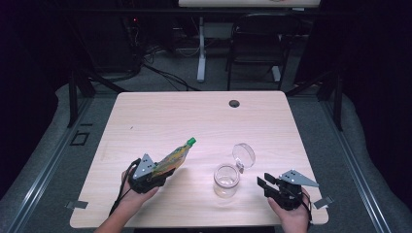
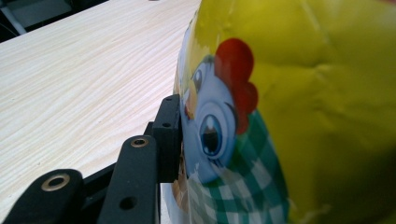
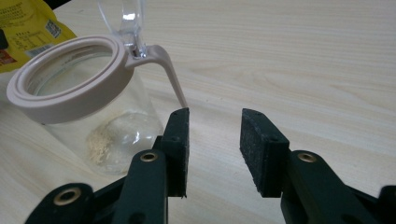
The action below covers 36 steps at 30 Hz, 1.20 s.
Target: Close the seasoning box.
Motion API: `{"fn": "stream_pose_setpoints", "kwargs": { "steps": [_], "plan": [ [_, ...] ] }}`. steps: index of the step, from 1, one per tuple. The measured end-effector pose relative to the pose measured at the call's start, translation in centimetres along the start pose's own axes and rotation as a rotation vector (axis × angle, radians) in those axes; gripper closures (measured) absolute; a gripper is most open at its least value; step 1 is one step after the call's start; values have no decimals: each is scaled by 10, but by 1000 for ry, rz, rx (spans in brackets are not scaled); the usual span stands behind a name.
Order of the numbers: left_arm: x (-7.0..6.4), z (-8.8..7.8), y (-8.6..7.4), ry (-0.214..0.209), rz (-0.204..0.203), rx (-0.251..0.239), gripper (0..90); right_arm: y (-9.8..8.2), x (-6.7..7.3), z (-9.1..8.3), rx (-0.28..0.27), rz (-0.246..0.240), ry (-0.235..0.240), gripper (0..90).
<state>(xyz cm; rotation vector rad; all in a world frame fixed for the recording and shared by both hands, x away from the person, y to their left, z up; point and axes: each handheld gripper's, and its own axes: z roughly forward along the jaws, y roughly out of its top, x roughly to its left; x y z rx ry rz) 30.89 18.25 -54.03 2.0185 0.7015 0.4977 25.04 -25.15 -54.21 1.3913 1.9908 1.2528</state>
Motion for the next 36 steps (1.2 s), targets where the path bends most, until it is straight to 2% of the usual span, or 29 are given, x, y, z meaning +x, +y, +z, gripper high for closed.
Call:
{"fn": "stream_pose_setpoints", "kwargs": {
  "steps": [5, 9, 12, 22, 24, 36],
  "plan": [
    [0, -2, 1, 13, 8, 3, 612, 5, 6, -3, -5, -23, -6, 605],
    [1, -3, 2, 24, 13, 8, 612, 8, 15, -6, -29, -81, -8, 604],
    [0, -3, 2, 27, 18, 9, 612, 10, 20, -6, -34, -100, -12, 604],
    [-5, -3, 5, 58, 70, 14, 612, 11, 22, -10, -31, -102, 0, 673],
    [-6, -3, 5, 54, 67, 15, 612, 12, 23, -11, -38, -104, 7, 681],
    [-11, -2, 9, 68, 108, 26, 613, 15, 35, -17, -61, -145, 34, 727]
  ]
}}
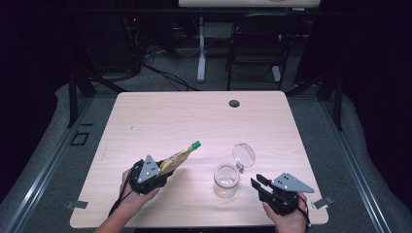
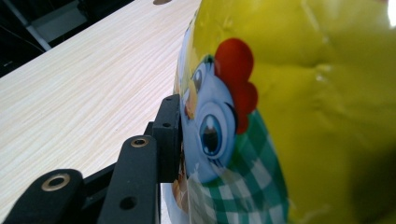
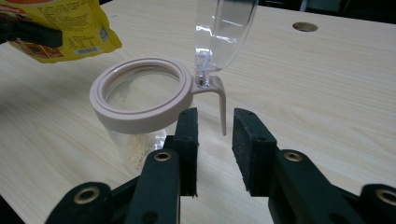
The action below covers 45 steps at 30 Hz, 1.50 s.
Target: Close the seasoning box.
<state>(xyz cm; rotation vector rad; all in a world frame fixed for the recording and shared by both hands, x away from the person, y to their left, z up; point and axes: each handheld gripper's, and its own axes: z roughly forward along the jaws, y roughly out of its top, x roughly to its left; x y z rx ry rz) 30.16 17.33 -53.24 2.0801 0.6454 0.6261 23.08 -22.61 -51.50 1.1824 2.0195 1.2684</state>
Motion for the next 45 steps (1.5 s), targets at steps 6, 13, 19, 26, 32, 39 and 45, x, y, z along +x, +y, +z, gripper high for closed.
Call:
{"fn": "stream_pose_setpoints", "kwargs": {
  "steps": [6, 13, 19, 26, 32, 39, 45],
  "plan": [
    [-4, 1, 4, 22, 51, 14, 613, 3, 6, -2, -3, -22, 11, 743],
    [-10, 2, 7, 45, 100, 19, 613, 3, 11, -1, -1, -45, 20, 742],
    [-14, 1, 12, 74, 151, 31, 613, 5, 15, -1, -6, -59, 31, 744],
    [-15, -1, 17, 95, 190, 44, 613, 7, 19, 0, -17, -72, 51, 745],
    [-15, -1, 20, 113, 221, 59, 613, 8, 22, 1, -22, -79, 58, 745],
    [-16, 0, 23, 134, 251, 68, 614, 9, 22, 1, -25, -80, 61, 743],
    [-18, 3, 25, 153, 286, 79, 613, 8, 22, 3, -31, -80, 61, 742]
  ]
}}
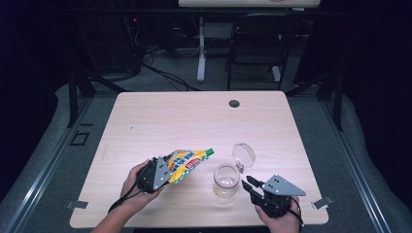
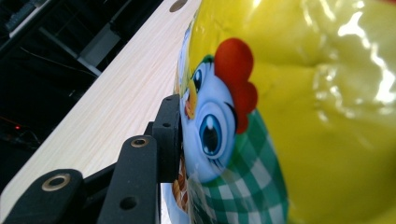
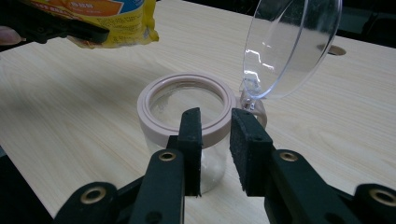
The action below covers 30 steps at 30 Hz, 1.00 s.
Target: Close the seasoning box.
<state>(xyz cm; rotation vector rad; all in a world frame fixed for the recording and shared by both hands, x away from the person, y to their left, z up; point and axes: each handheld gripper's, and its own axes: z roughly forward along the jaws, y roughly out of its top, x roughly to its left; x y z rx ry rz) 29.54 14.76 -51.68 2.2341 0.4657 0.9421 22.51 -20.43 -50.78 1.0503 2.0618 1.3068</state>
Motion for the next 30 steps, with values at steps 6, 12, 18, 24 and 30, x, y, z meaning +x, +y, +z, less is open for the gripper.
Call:
{"fn": "stream_pose_setpoints", "kwargs": {
  "steps": [6, 12, 18, 24, 30],
  "plan": [
    [-3, 2, 3, 14, 21, -2, 613, 0, 1, 0, -2, 3, 2, 740],
    [-7, 3, 2, 29, 39, 1, 614, 0, 1, 1, 0, -3, 2, 740],
    [-12, 4, 0, 27, 51, 8, 614, 0, 2, 2, -4, -1, 8, 739],
    [-16, 4, 0, 48, 75, 15, 614, 1, 4, 3, -4, -9, 12, 739],
    [-18, 5, 1, 63, 96, 17, 614, 1, 6, 5, -6, -16, 21, 739]
  ]
}}
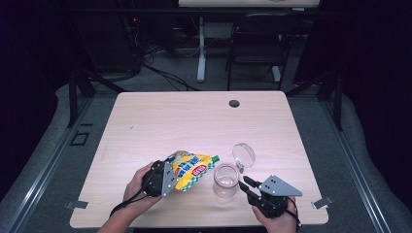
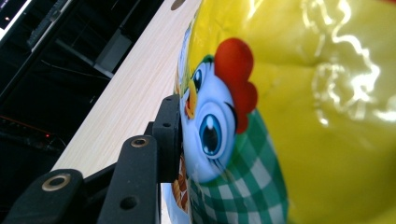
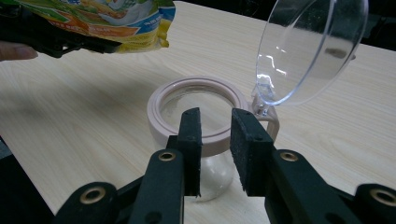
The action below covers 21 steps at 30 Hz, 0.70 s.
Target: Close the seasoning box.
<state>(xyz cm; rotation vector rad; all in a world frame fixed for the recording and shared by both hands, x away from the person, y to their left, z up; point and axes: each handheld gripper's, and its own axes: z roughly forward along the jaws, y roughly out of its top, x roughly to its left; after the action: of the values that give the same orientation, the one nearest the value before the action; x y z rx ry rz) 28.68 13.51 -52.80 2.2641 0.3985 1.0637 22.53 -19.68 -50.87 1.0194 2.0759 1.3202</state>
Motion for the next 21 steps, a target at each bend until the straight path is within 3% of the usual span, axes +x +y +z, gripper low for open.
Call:
{"fn": "stream_pose_setpoints", "kwargs": {
  "steps": [21],
  "plan": [
    [-5, -2, 5, 58, 99, 24, 615, 4, 10, 8, 0, -33, 27, 737]
  ]
}}
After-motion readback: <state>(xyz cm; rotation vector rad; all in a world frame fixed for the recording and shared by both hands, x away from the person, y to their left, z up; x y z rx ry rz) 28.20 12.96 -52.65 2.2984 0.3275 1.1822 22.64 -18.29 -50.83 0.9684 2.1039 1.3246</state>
